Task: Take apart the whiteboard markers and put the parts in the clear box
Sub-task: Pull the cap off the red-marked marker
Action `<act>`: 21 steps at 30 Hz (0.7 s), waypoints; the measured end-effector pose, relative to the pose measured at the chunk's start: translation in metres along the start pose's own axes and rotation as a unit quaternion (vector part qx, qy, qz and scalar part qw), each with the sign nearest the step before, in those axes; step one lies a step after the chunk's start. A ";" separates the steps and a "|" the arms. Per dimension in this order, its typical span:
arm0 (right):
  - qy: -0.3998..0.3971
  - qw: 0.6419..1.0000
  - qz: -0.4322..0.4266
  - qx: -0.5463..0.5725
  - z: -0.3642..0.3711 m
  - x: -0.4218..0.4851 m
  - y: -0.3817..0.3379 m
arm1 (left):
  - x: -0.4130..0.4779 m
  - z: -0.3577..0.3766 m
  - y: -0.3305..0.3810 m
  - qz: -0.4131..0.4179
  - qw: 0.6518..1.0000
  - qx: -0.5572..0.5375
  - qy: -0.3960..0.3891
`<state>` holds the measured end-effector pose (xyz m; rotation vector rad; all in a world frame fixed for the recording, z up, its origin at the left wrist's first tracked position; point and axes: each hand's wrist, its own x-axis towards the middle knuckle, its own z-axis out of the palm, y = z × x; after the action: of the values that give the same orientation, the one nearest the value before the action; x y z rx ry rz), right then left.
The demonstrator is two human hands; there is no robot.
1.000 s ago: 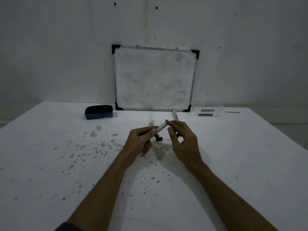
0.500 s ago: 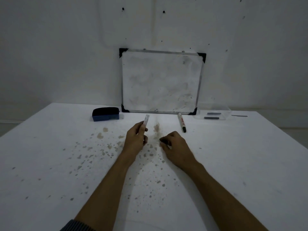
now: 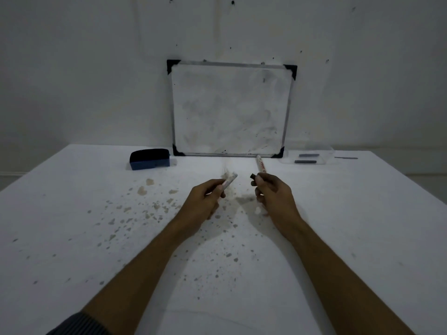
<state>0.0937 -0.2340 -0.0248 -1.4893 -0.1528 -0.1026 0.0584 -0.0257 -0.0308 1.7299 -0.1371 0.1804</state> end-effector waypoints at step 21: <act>-0.009 0.995 -0.048 -0.087 0.003 -0.008 -0.006 | -0.009 -0.004 -0.001 0.050 0.991 0.113 -0.042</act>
<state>0.0846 -0.2319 -0.0202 -1.6568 -0.2348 -0.1852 0.0491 -0.0217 -0.0328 1.9580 -0.2742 0.2038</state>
